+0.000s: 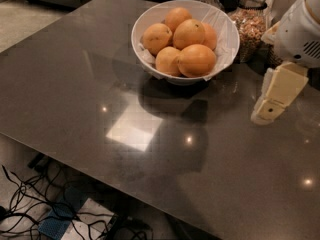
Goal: Pick orange from white bowl
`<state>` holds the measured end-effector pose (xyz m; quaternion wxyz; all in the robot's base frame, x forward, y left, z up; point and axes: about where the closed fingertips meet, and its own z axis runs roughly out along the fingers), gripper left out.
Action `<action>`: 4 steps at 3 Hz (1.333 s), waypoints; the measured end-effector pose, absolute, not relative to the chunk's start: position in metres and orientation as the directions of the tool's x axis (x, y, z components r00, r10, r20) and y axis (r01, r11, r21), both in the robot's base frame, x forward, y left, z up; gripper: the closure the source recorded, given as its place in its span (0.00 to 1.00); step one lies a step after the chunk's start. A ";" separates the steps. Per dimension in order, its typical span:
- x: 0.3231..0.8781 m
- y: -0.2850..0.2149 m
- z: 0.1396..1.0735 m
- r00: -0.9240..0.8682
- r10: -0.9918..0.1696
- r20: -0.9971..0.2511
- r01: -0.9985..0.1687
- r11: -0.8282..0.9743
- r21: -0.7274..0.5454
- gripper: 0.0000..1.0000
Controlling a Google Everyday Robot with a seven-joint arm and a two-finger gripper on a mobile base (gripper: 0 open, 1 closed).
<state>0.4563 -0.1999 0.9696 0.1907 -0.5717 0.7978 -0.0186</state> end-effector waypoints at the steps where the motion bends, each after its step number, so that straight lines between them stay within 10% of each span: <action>1: 0.479 -0.176 0.969 -0.255 -0.900 -0.353 -0.896 0.357 -0.264 0.00; 4: 0.491 -0.154 0.973 -0.401 -0.754 -0.520 -0.771 0.584 -0.254 0.00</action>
Offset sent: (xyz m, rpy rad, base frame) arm 0.0192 0.0211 -0.0011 0.0560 -0.0337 0.0053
